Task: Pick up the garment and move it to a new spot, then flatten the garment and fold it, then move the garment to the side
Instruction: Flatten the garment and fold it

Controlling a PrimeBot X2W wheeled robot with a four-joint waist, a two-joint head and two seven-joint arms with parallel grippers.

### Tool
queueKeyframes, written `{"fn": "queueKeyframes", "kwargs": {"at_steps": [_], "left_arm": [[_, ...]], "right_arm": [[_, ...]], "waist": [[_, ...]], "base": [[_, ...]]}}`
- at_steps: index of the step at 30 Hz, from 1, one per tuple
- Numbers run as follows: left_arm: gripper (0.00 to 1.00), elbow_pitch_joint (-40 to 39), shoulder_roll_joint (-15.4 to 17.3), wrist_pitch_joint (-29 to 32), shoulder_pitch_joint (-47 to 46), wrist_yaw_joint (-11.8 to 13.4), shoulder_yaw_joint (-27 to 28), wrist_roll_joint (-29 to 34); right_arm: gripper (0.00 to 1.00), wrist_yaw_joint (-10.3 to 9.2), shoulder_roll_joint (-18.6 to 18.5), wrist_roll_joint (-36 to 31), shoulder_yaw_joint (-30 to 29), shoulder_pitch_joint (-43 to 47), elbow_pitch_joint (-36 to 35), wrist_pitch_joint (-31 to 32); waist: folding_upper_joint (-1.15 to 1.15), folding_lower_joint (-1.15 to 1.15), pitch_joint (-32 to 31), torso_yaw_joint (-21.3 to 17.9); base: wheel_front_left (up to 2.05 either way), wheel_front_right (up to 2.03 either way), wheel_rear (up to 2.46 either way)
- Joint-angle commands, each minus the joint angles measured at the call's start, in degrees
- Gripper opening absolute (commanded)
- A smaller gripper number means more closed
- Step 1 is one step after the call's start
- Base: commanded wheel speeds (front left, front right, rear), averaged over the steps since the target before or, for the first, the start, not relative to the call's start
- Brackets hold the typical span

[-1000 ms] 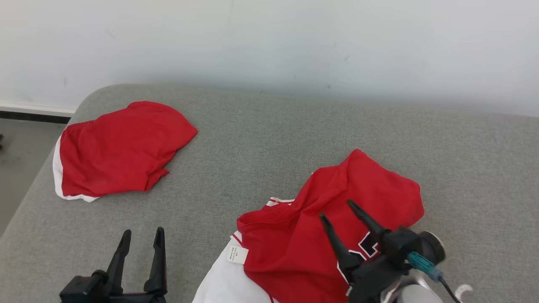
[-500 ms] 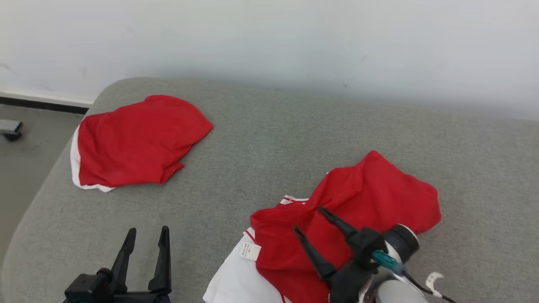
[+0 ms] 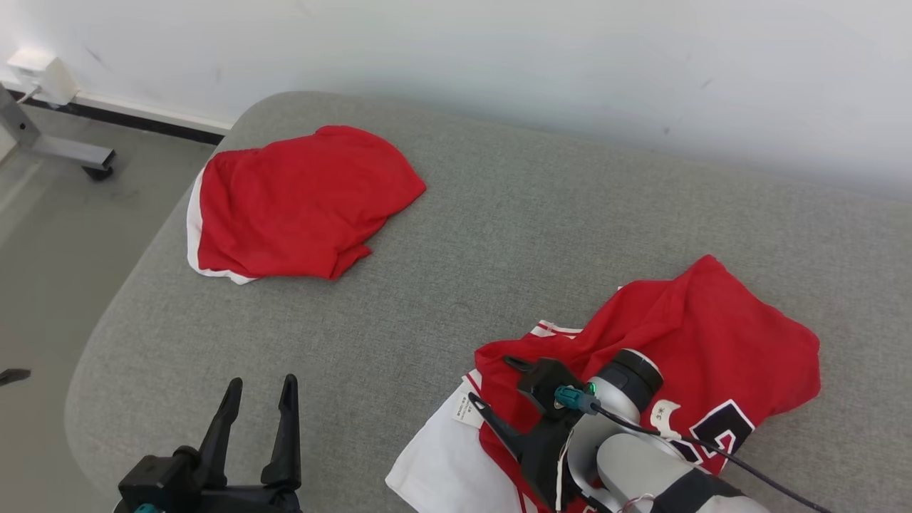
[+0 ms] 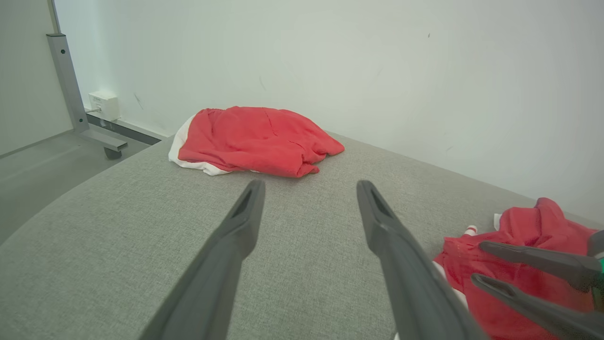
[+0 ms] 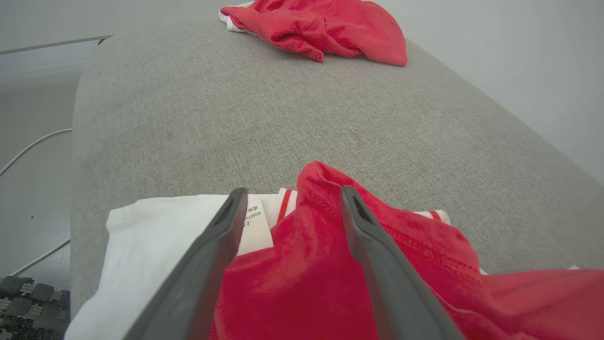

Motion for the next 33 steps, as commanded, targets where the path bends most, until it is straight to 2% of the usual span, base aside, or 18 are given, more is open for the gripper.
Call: {"fn": "queueKeyframes", "kwargs": {"at_steps": [1, 3, 4, 5, 6, 7, 13, 18, 22, 26, 30, 33], "left_arm": [[1.0, 0.1, -0.02, -0.05, -0.81, 0.05, 0.02, -0.43], [1.0, 0.11, 0.0, -0.05, -0.88, 0.05, -0.01, -0.44], [1.0, 0.09, 0.01, -0.05, -0.91, 0.06, 0.06, -0.53], [1.0, 0.09, 0.01, -0.05, -0.91, 0.06, 0.06, -0.53], [1.0, 0.05, 0.0, -0.05, -0.91, 0.1, 0.09, -0.56], [1.0, 0.07, -0.01, -0.05, -0.92, 0.15, 0.1, -0.64], [1.0, -0.05, 0.01, -0.04, -0.81, 0.49, 0.02, -0.91], [1.0, -0.23, 0.0, -0.05, 0.41, 0.55, 0.88, -0.47], [1.0, -0.63, 0.0, -0.04, 1.37, 0.65, 1.27, -0.35], [1.0, -0.83, 0.0, -0.05, 1.68, 0.54, 1.56, -0.22], [1.0, -0.71, 0.0, -0.05, 1.84, 0.37, 1.59, 0.06], [1.0, -0.76, 0.01, -0.05, 1.75, 0.39, 1.65, 0.22]], "right_arm": [[1.0, -0.14, 0.27, 1.05, 1.51, -1.64, 2.39, 0.28], [1.0, -0.14, 0.52, 1.43, 2.25, -2.24, 3.57, 0.15], [0.8, -0.14, 0.95, 1.91, 3.49, -3.37, 6.21, 0.54], [0.8, -0.14, 0.95, 1.91, 3.49, -3.37, 6.21, 0.54], [0.04, -0.14, 1.24, 2.4, 3.85, -3.84, 7.37, 0.52], [0.0, -0.14, 1.44, 2.66, 4.27, -4.27, 8.57, 0.66], [0.0, -0.14, 2.43, 4.07, 4.98, -6.66, 12.7, -3.34], [0.0, -0.14, 0.46, 5.25, -0.49, -7.68, 11.71, -6.8], [0.0, -0.14, -3.46, 2.83, -8.72, -4.17, 1.88, -6.84], [0.0, -0.15, -7.21, -2.11, -20.38, 3.31, -10.72, -6.88], [0.0, -0.15, -8.85, -6.68, -31.03, 13.36, -21.15, -6.88], [0.0, -0.15, -8.36, -8.89, -38.26, 20.24, -26.95, -6.89]], "waist": [[0.0, -0.01, 0.93, 1.11], [0.0, -0.01, 1.02, 1.2], [0.0, -0.01, 1.19, 1.21], [0.0, -0.01, 1.19, 1.21], [0.0, -0.01, 1.24, 1.14], [0.0, -0.01, 1.3, 1.07], [0.0, -0.01, 1.26, -0.14], [0.0, -0.01, 0.36, -2.69], [0.0, -0.01, -0.03, -5.66], [0.0, -0.01, -0.24, -9.04], [0.0, -0.01, -0.17, -12.61], [0.0, -0.01, 0.04, -15.09]], "base": [[0.0, 0.0, 0.0], [0.0, 0.0, 0.0], [0.0, 0.0, 0.0], [0.0, 0.0, 0.0], [0.0, 0.0, 0.0], [0.0, 0.0, 0.0], [0.0, 0.0, 0.0], [0.0, 0.0, 0.0], [0.0, 0.0, 0.0], [0.0, 0.0, 0.0], [0.0, 0.0, 0.0], [0.0, 0.0, 0.0]]}}
